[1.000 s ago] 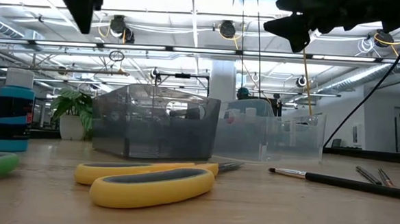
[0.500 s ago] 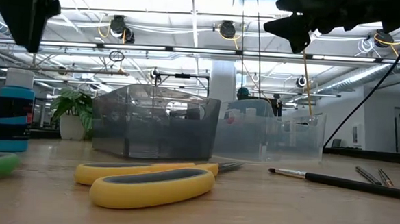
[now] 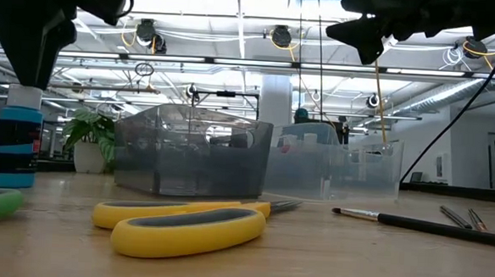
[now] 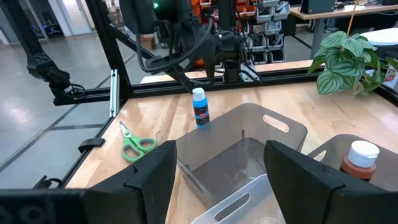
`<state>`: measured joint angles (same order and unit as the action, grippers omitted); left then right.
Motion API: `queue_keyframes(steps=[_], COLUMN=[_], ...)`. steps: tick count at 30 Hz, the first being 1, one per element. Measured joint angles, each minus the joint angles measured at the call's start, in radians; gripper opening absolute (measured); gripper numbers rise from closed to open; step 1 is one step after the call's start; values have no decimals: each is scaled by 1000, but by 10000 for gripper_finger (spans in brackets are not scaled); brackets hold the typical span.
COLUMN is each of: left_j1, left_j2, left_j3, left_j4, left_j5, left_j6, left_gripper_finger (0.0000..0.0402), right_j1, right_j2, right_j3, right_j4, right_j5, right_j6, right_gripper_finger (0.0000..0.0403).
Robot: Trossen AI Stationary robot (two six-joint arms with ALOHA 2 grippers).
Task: Pick & Place Paint Supplies
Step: Put the blue paint bottle into the top black bin
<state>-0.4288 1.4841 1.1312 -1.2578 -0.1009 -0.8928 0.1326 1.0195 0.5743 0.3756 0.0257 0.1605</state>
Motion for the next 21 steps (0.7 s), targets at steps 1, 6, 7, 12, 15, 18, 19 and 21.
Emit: queue_keyframes(steps=[1,6,7,12,15,18,19,21], left_j1=[4,10,10,9,10,10,10,10], left_j2=[0,0,0,0,0,0,0,0], left_j3=[-3,-15,-21,-64,-72,-72,-72,-72], left_j4=[4,12,15,61,61,61,61,63], left_j5=[1,13,17,34,32,30,30,30], left_j6=[0,-8,-10,-18,-27,-29,-31,-33], left_gripper_finger=[248,248,248,248,248,248,248,240], right_j1=[0,0,0,0,0,0,0,0], right_j2=[0,0,0,0,0,0,0,0], right_j3=[0,0,0,0,0,0,0,0], right_j4=[0,0,0,0,0,0,0,0], right_j5=[0,0,0,0,0,0,0,0], right_j6=[0,2,2,3,3,3,3,3], right_gripper_finger=[229,230,229,227,228,228,227,226])
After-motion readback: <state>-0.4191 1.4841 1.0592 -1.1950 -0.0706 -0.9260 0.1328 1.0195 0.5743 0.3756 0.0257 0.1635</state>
